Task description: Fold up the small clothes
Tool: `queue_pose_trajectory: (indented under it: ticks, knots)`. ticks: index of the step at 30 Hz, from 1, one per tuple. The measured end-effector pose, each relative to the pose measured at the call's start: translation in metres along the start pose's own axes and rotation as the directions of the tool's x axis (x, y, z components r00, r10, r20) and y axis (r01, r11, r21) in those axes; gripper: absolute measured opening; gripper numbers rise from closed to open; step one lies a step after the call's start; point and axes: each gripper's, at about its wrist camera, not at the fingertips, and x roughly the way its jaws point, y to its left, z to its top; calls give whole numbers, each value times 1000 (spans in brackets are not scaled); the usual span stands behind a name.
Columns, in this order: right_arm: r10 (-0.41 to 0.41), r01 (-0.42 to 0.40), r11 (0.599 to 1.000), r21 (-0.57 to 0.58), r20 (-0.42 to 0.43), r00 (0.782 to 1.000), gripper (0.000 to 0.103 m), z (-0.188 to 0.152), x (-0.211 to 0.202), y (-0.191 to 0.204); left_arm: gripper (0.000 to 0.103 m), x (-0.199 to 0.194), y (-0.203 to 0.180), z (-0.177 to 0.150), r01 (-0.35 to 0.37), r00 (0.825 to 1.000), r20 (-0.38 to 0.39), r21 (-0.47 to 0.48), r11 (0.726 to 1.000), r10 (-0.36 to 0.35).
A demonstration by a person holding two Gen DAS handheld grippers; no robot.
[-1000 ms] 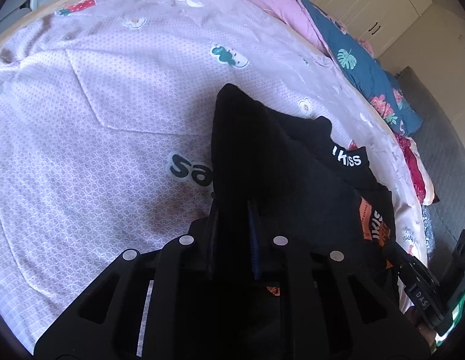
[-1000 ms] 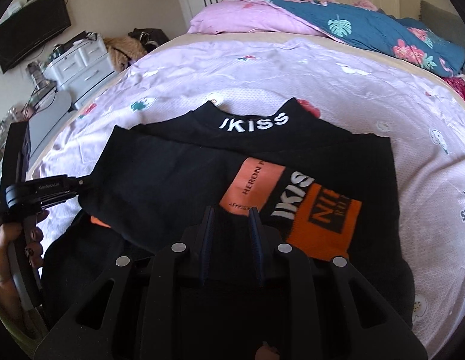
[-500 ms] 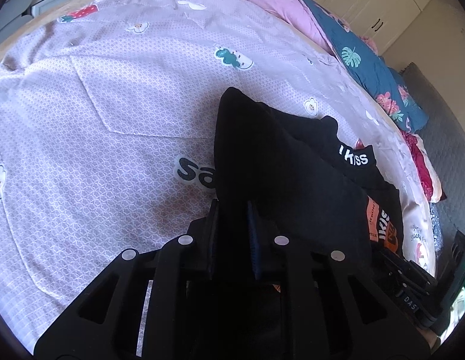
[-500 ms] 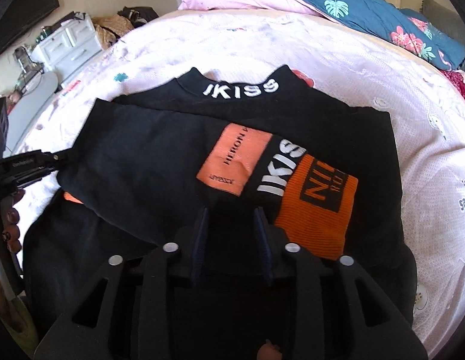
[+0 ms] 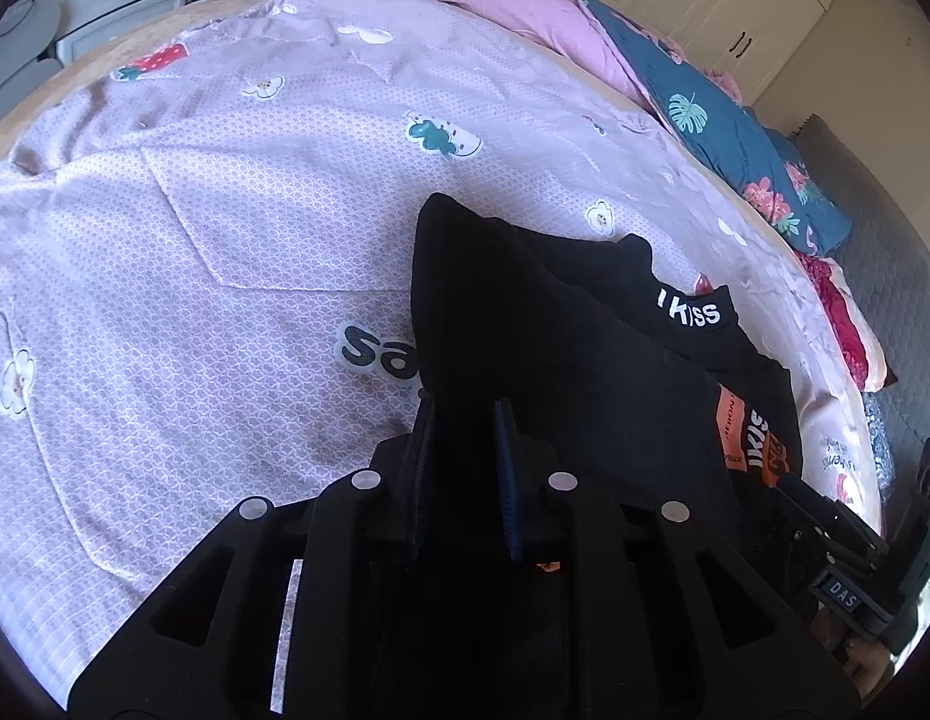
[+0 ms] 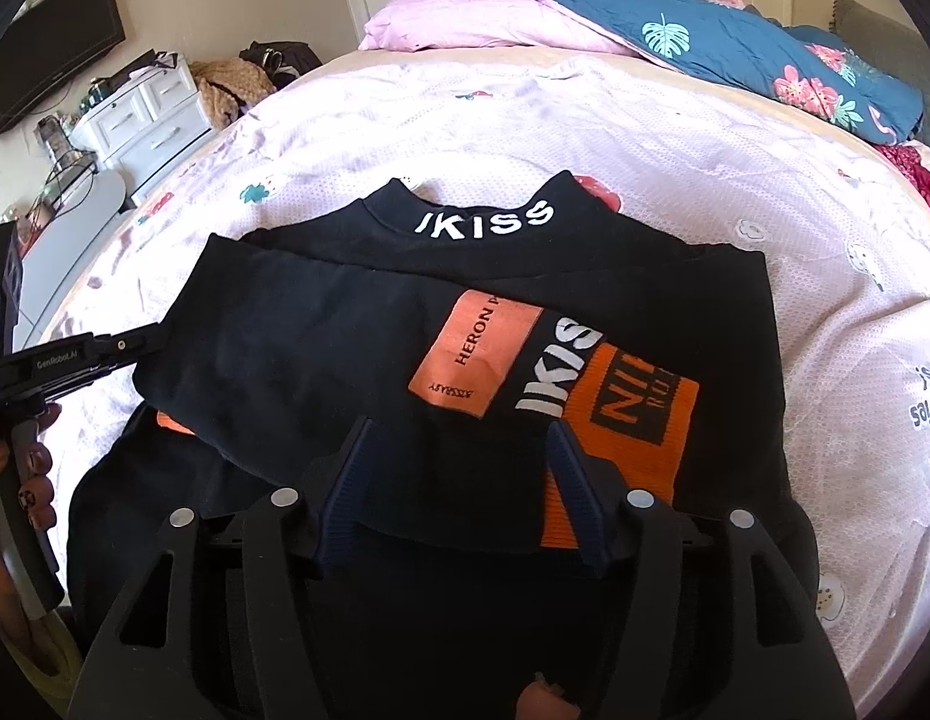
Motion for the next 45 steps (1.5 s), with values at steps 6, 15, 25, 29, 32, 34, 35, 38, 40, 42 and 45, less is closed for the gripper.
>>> queue_pose_trajectory:
  ticks: [6,15,25,29,32,34,35,38,40,42,45]
  knots:
    - [-2,2,1000,17,30,1000,83,2,-7,-3,20,-18,-9,-2,6,999,51,32,999,-7]
    - [2,-7,999,53,95,995,95,8,-23,-10,58,-38,-17,-2,-7,992,127,46,999,2]
    - [13,-31,994,103,168,986,98,14,-41,-21,94,-50,-24,-3,-39,984,179,67,997,26]
    - [26,-51,991,121,196,980,98,16,-48,-23,94,-55,-27,-5,-36,982,187,72,997,22]
    - [22,-47,993,112,218,976,98,16,-54,-22,94,-60,-30,-7,-33,981,193,81,996,17]
    - [14,-40,994,104,244,970,98,17,-61,-20,94,-64,-34,-9,-27,980,199,92,995,8]
    - [13,-41,994,101,257,966,98,17,-64,-19,94,-65,-35,-10,-25,980,201,97,995,5]
    - [21,-51,994,101,281,959,98,18,-72,-18,94,-72,-41,-13,-18,977,213,115,993,-7]
    - [22,-56,993,103,303,953,98,19,-78,-18,94,-77,-46,-15,-19,975,222,133,991,-11]
    - [24,-59,993,101,319,947,98,20,-84,-18,94,-81,-48,-17,-18,973,229,144,989,-15]
    - [23,-61,993,103,337,941,98,20,-91,-19,94,-87,-50,-19,-8,971,236,151,989,-28]
